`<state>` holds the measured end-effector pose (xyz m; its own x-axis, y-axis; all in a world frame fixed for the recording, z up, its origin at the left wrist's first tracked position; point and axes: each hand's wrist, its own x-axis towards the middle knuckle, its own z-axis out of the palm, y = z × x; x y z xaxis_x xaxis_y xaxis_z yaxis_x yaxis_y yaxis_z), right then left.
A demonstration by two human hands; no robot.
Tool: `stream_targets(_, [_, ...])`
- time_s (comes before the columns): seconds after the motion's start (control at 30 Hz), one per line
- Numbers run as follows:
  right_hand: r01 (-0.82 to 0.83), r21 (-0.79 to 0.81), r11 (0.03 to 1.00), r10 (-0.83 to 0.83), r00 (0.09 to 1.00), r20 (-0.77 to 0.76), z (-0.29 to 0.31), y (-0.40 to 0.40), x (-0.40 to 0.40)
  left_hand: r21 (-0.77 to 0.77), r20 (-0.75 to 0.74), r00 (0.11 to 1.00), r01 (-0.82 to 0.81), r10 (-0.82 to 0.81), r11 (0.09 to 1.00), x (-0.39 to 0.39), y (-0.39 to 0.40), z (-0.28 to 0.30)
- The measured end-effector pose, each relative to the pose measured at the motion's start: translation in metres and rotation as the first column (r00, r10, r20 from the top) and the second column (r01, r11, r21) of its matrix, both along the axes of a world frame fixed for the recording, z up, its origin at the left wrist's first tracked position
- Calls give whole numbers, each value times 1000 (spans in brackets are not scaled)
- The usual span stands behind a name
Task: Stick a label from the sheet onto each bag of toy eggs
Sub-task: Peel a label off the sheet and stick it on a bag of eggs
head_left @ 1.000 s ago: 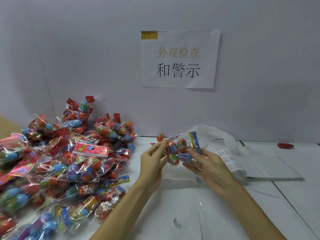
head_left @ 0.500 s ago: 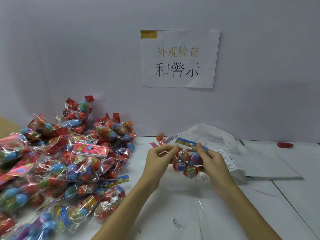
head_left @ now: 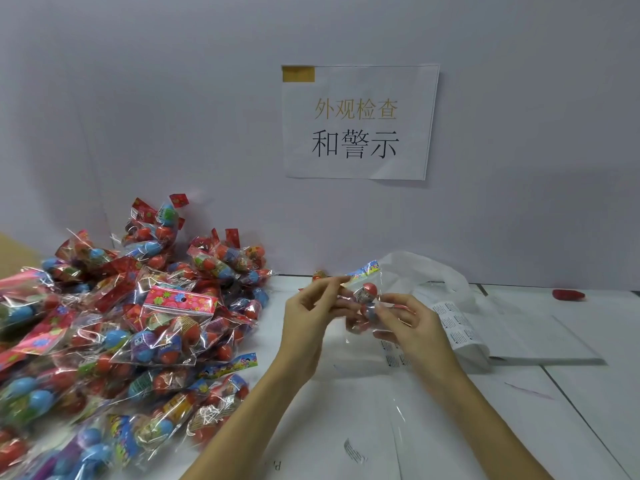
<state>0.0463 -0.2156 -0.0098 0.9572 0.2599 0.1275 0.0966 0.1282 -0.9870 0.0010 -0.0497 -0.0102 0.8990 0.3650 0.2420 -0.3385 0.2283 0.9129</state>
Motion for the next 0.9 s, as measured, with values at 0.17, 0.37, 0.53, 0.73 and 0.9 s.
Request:
stream_targets(0.17, [-176, 59, 983, 177, 984, -19, 7, -5, 2, 102, -218, 958, -165, 184, 981, 0, 10, 4])
stream_targets(0.37, [-263, 73, 962, 268, 960, -80, 6, -2, -2, -189, -197, 980, 4, -42, 982, 1, 10, 5])
stream_targets(0.53, [-266, 72, 961, 273, 954, -126, 4, -3, 1, -193, -147, 987, -88, 60, 977, 2, 7, 1])
stream_targets(0.73, [-278, -41, 960, 279, 960, 17, 8, -2, -5, 206, -93, 985, -127, 148, 970, -3, 1, -1])
stream_targets(0.9, [-101, 109, 989, 101, 995, 8, 3, -4, 3, 140, -151, 988, -17, 38, 990, -2, -7, 2])
